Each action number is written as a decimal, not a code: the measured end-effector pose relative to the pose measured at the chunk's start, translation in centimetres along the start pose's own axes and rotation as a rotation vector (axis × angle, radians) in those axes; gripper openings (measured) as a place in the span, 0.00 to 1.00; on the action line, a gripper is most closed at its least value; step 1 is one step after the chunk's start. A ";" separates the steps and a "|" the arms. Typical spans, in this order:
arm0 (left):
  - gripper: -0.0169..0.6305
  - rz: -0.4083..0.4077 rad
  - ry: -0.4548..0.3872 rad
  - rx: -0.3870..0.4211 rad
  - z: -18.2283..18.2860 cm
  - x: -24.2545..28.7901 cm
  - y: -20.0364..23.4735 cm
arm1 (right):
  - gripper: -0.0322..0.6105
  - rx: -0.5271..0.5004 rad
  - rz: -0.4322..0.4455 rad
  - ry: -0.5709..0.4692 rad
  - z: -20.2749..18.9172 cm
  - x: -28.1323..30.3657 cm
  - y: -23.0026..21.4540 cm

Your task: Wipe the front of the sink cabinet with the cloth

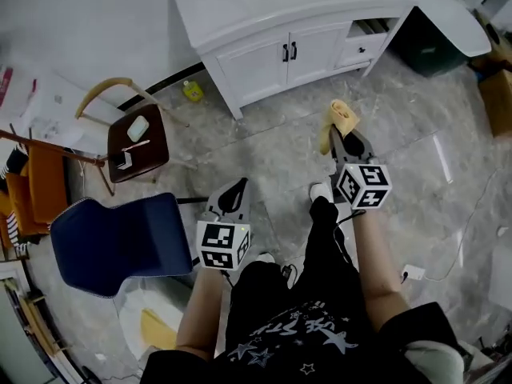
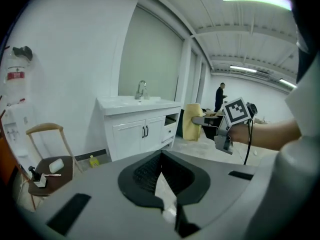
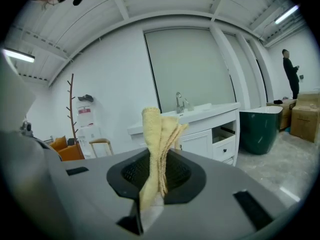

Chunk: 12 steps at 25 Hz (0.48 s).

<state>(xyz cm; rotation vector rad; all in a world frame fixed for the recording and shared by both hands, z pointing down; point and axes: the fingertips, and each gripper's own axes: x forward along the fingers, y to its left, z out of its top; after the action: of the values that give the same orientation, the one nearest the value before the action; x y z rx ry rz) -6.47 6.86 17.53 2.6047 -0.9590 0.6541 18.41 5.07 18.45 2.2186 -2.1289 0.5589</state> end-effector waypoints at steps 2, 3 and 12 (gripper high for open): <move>0.05 -0.048 -0.006 0.037 -0.5 -3.4 -1.5 | 0.15 0.012 -0.029 -0.025 0.5 -3.7 2.4; 0.05 -0.074 -0.009 0.055 -0.7 -5.0 -2.4 | 0.15 0.017 -0.046 -0.041 0.9 -5.6 3.3; 0.05 -0.209 -0.021 0.097 -2.8 -15.7 -8.1 | 0.15 0.048 -0.181 -0.069 2.1 -22.1 7.4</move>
<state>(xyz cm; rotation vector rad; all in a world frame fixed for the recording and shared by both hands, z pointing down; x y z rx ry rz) -12.54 22.42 11.04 2.7525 -0.6633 0.6346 11.60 25.31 8.89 2.4580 -1.9349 0.5359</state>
